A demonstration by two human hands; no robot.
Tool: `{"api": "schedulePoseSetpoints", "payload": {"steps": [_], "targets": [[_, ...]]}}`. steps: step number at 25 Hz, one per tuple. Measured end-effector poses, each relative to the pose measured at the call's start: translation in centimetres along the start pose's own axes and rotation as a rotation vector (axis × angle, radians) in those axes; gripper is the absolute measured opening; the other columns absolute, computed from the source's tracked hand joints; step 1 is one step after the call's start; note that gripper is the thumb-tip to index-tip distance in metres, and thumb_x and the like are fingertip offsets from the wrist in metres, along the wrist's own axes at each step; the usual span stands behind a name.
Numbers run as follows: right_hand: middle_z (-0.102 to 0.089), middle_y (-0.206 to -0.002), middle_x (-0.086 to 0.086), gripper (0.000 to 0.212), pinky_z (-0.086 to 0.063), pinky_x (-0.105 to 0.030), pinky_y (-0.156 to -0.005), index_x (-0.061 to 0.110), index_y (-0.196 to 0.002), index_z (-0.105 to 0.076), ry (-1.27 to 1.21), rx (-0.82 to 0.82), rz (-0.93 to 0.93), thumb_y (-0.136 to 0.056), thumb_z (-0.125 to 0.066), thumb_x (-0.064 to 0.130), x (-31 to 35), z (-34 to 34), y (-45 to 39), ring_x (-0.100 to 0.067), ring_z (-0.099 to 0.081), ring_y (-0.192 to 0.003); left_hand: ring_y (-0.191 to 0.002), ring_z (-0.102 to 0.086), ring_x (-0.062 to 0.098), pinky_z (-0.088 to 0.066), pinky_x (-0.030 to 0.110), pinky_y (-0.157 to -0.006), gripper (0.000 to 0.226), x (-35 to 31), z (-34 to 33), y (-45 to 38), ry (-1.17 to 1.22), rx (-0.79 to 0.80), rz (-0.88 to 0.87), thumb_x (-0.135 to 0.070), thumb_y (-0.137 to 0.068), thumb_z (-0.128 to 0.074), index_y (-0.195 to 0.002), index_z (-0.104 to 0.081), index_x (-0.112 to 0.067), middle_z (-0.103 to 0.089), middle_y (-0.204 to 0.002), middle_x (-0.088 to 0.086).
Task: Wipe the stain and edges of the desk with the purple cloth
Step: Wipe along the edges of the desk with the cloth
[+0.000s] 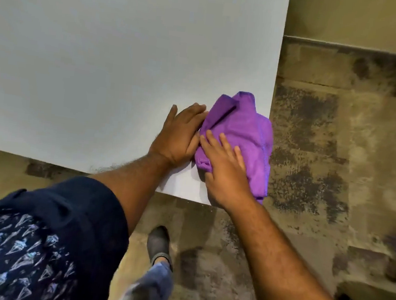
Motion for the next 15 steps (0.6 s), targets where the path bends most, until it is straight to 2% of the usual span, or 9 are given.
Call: {"api": "schedulePoseSetpoints", "payload": {"steps": [2, 4, 6, 8, 11, 13, 15], "targets": [[-0.007, -0.177, 0.013, 0.084, 0.008, -0.044, -0.132, 0.031, -0.167, -0.017, -0.029, 0.08, -0.023, -0.096, -0.052, 0.005, 0.9, -1.3, 0.6, -0.011, 0.006, -0.163, -0.155, -0.041, 0.027, -0.011, 0.052, -0.135, 0.056, 0.6, 0.9, 0.3, 0.132, -0.017, 0.011, -0.037, -0.105, -0.037, -0.154, -0.052, -0.015, -0.05, -0.163, 0.009], [-0.005, -0.177, 0.012, 0.085, 0.007, -0.048, -0.132, 0.032, -0.167, -0.015, -0.03, 0.113, -0.063, -0.096, -0.051, 0.002, 0.6, -2.0, 0.4, -0.012, 0.007, -0.163, -0.148, -0.049, 0.028, -0.023, 0.05, -0.133, 0.051, 1.1, 1.6, 0.6, 0.33, -0.057, 0.03, -0.021, -0.1, -0.046, -0.149, -0.056, -0.01, -0.056, -0.156, 0.012], [-0.004, -0.177, 0.012, 0.085, 0.005, -0.051, -0.132, 0.033, -0.167, -0.013, 0.007, 0.118, -0.105, -0.097, -0.051, 0.003, 0.7, -2.2, 0.1, -0.013, 0.007, -0.163, -0.137, -0.057, 0.025, -0.042, 0.037, -0.122, 0.046, 2.4, 2.9, 1.2, 0.616, -0.096, 0.124, -0.009, -0.097, -0.05, -0.142, -0.059, -0.007, -0.059, -0.146, 0.011], [-0.002, -0.177, 0.011, 0.082, 0.004, -0.053, -0.132, 0.031, -0.168, -0.011, 0.035, 0.122, -0.134, -0.101, -0.051, 0.007, 1.8, -2.9, 0.2, -0.015, 0.008, -0.163, -0.128, -0.062, 0.022, -0.049, 0.027, -0.113, 0.042, 3.9, 4.0, 2.1, 0.774, -0.111, 0.195, -0.005, -0.096, -0.049, -0.137, -0.061, -0.006, -0.06, -0.138, 0.006], [-0.002, -0.178, 0.008, 0.082, 0.006, -0.049, -0.132, 0.029, -0.168, -0.009, 0.046, 0.217, -0.029, -0.102, -0.051, 0.006, 6.3, -6.2, 1.4, -0.015, 0.009, -0.163, -0.129, -0.063, 0.023, -0.051, 0.037, -0.115, 0.042, 6.5, 5.1, 4.4, 0.815, -0.042, 0.181, -0.005, -0.095, -0.052, -0.135, -0.062, -0.012, -0.061, -0.137, 0.003], [-0.007, -0.177, 0.008, 0.081, 0.007, -0.046, -0.131, 0.028, -0.168, -0.015, 0.013, 0.331, 0.06, -0.1, -0.054, 0.004, 10.1, -9.2, 3.0, -0.013, 0.007, -0.162, -0.129, -0.062, 0.025, -0.049, 0.042, -0.115, 0.043, 8.4, 5.8, 7.0, 0.768, 0.013, 0.187, -0.007, -0.091, -0.055, -0.133, -0.064, -0.014, -0.063, -0.137, 0.006], [-0.017, -0.176, 0.005, 0.076, 0.003, -0.044, -0.13, 0.027, -0.166, -0.026, -0.049, 0.416, 0.088, -0.099, -0.053, 0.001, 12.5, -10.5, 4.4, -0.015, -0.003, -0.163, -0.127, -0.061, 0.024, -0.048, 0.045, -0.115, 0.046, 9.8, 6.7, 9.6, 0.734, 0.086, 0.236, -0.012, -0.089, -0.056, -0.133, -0.065, -0.017, -0.066, -0.135, 0.006]]}}
Point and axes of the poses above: each hand's wrist, its own y-axis away from the middle knuckle, its own z-axis out of the back of the hand, x = y × z, the point moved 9 cm from there along -y, towards the middle knuckle
